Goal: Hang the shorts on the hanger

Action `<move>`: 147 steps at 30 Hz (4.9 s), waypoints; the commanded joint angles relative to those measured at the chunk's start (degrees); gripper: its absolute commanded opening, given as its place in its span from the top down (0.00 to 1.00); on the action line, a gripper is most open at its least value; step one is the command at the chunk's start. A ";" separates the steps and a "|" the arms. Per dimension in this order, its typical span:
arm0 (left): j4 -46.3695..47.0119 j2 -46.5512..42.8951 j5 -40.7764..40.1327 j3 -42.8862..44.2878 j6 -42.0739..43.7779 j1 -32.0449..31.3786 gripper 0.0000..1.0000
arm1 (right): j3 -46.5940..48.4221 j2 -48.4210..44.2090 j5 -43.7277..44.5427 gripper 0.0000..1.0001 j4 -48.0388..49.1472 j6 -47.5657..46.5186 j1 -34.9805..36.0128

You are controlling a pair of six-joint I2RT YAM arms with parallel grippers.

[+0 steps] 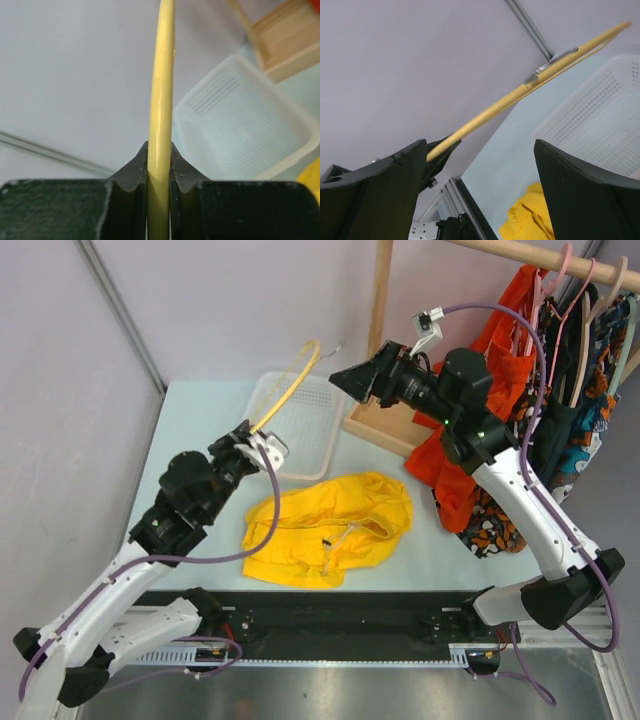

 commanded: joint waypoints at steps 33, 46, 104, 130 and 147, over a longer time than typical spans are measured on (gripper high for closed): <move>25.84 -5.49 -12.59 -18.39 35.06 -9.12 1.00 | -1.02 12.41 -2.61 1.00 12.43 25.35 -4.49; -14.89 -15.23 1.86 -11.81 5.55 -7.89 0.00 | -5.33 6.53 -10.17 1.00 17.71 19.82 -10.11; -40.35 9.10 32.41 11.85 -8.19 -8.59 0.39 | 17.26 -5.44 7.32 1.00 -69.48 -80.30 27.41; -37.44 0.23 56.13 1.74 -14.70 3.53 1.00 | -6.81 -24.24 -3.93 0.13 -47.09 -68.78 17.14; -39.91 -2.24 58.51 0.16 -11.18 4.76 0.99 | -6.30 -15.02 -18.08 0.39 -44.52 -66.50 16.51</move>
